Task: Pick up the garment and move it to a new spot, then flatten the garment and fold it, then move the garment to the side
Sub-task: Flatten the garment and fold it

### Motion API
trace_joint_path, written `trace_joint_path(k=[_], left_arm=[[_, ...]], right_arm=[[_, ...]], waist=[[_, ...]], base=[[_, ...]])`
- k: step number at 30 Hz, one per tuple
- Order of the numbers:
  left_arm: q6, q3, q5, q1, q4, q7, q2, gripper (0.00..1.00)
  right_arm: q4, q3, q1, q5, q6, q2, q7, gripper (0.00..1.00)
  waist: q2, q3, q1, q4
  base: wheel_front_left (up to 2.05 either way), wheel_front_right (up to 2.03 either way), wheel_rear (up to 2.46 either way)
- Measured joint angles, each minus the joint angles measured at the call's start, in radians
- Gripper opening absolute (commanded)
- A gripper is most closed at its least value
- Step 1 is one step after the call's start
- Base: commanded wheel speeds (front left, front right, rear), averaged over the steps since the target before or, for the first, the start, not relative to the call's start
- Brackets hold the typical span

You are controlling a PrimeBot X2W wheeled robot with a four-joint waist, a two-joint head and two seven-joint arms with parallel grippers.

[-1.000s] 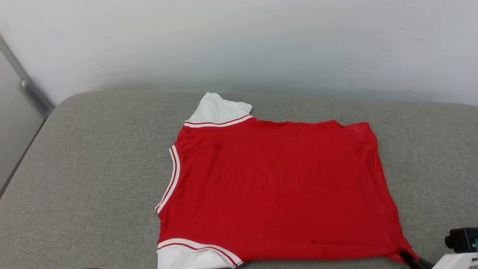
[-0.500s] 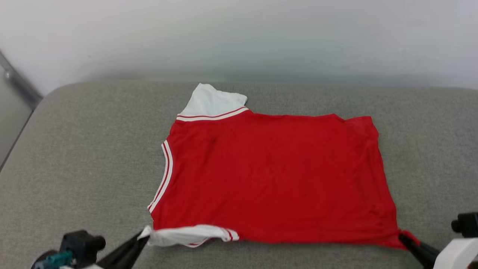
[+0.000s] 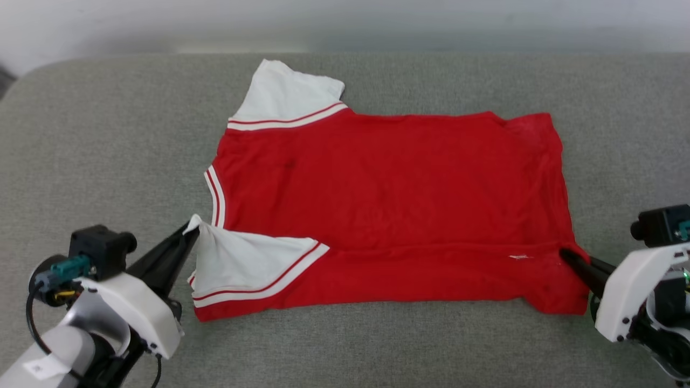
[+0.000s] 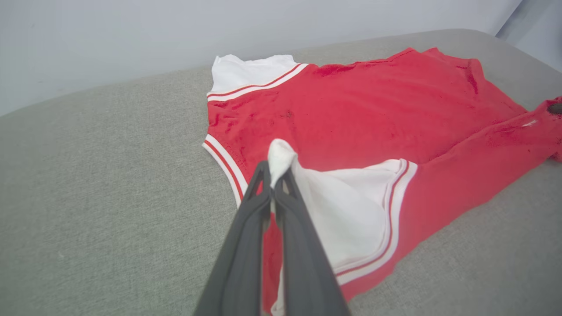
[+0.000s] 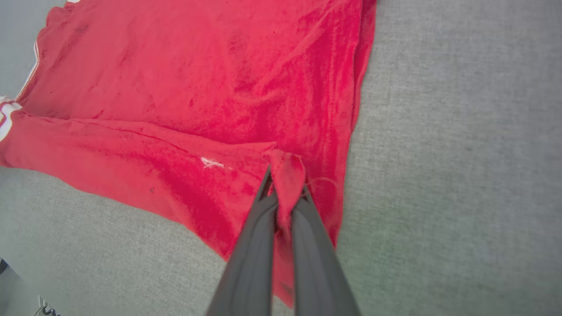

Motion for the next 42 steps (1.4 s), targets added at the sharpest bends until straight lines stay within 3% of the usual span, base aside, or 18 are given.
trace_joint_path(k=[10, 20, 21, 22, 23, 31, 36, 42], left_arm=[[-0.044, -0.047, 0.025, -0.158, 0.207, 0.013, -0.071, 0.00], [-0.069, -0.093, 0.036, -0.237, 0.385, -0.014, -0.157, 0.00], [-0.065, -0.093, 0.035, -0.238, 0.402, -0.024, -0.166, 0.20], [-0.061, -0.094, 0.040, -0.239, 0.415, -0.034, -0.172, 1.00], [-0.061, -0.093, 0.040, -0.240, 0.431, -0.043, -0.178, 1.00], [-0.028, -0.092, 0.035, -0.222, 0.474, -0.092, -0.213, 1.00], [0.056, -0.049, -0.002, -0.168, 0.434, -0.091, -0.218, 1.00], [0.170, -0.023, -0.068, -0.034, 0.288, 0.016, -0.200, 1.00]], right_arm=[[0.117, 0.051, -0.146, -0.080, 0.000, 0.025, 0.015, 0.00], [0.191, 0.085, -0.198, -0.104, 0.000, 0.025, -0.011, 0.00], [0.206, 0.077, -0.200, -0.109, 0.001, 0.030, -0.015, 0.00], [0.218, 0.074, -0.201, -0.119, 0.001, 0.034, -0.015, 0.64], [0.227, 0.072, -0.201, -0.130, 0.001, 0.038, -0.013, 1.00], [0.207, 0.066, -0.167, -0.225, 0.000, 0.033, -0.010, 1.00], [0.165, -0.016, -0.109, -0.300, 0.000, 0.064, 0.041, 1.00], [0.056, -0.143, -0.001, -0.404, 0.000, 0.140, 0.177, 1.00]], waist=[[0.0000, 0.091, 0.0000, -0.007], [0.0000, 0.095, -0.0001, 0.004], [0.0000, 0.090, -0.0001, 0.004], [0.0000, 0.084, -0.0001, 0.004], [0.0000, 0.078, -0.0001, 0.005], [0.0000, 0.000, -0.0002, 0.007], [0.0000, -0.054, -0.0003, 0.009], [0.0000, -0.099, -0.0004, 0.012]], base=[[0.00, 0.00, 0.00], [0.00, 0.00, 0.00], [0.00, 0.00, 0.00], [0.00, 0.00, 0.00], [0.00, 0.00, 0.00], [0.00, 0.00, 0.00], [0.00, 0.00, 0.00], [0.00, 0.00, 0.00]])
